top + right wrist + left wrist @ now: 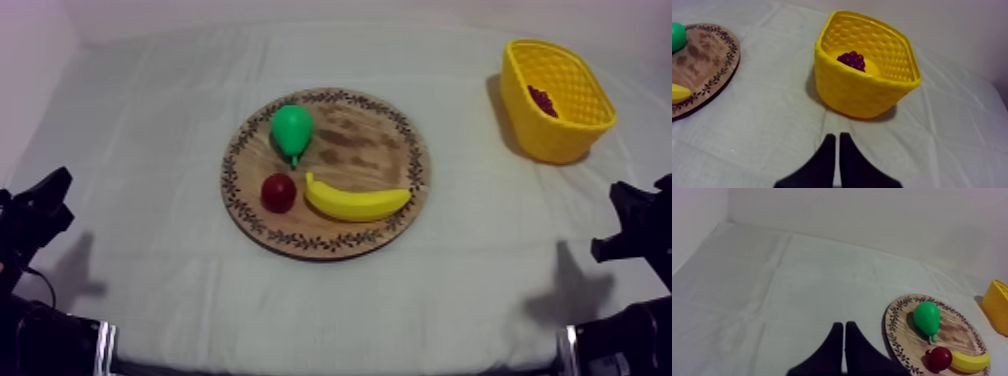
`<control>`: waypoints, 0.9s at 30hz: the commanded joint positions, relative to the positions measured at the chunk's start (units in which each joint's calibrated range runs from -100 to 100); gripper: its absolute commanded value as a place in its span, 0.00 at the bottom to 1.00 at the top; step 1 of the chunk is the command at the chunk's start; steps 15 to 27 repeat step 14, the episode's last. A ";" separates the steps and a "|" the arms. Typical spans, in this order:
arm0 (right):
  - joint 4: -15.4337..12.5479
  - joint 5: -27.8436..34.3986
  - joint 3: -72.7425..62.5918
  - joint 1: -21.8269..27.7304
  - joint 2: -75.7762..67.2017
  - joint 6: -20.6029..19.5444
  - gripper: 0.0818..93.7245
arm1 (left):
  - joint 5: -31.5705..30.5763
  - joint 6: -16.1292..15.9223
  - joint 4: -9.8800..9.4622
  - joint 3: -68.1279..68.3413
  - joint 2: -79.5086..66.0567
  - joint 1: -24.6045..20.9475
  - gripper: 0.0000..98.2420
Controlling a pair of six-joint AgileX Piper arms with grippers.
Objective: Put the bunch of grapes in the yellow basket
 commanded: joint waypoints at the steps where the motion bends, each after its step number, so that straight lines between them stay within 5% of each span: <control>1: -0.06 -0.06 -0.01 0.00 0.03 -0.84 0.00 | 0.00 0.01 0.01 -0.02 0.00 -0.02 0.00; 27: -0.10 -0.04 -0.01 0.02 0.02 -1.13 0.00 | 0.00 0.01 0.01 -0.02 0.00 -0.02 0.00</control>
